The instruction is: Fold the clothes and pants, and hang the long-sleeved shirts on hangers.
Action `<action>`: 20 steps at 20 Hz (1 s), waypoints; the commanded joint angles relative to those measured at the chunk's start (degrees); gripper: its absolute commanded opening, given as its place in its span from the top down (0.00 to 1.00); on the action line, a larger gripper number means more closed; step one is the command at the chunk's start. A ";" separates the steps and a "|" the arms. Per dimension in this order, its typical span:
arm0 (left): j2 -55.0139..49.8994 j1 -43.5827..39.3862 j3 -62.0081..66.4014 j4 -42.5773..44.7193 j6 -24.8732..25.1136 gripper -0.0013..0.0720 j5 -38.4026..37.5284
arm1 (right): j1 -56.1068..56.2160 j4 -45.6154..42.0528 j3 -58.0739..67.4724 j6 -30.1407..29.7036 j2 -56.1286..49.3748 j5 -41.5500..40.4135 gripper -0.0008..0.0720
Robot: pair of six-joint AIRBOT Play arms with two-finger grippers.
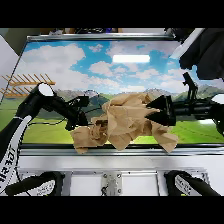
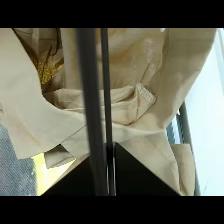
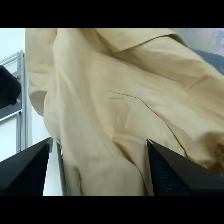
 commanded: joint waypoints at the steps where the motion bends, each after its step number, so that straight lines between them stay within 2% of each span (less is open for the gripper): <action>1: -0.02 0.00 -0.02 0.02 0.00 0.96 -0.07 | 4.81 0.11 -0.35 -1.27 -0.96 -3.15 0.08; 20: -0.02 0.00 0.00 0.00 0.00 0.96 -0.07 | 7.61 0.13 -0.35 -1.27 -1.66 -3.76 0.08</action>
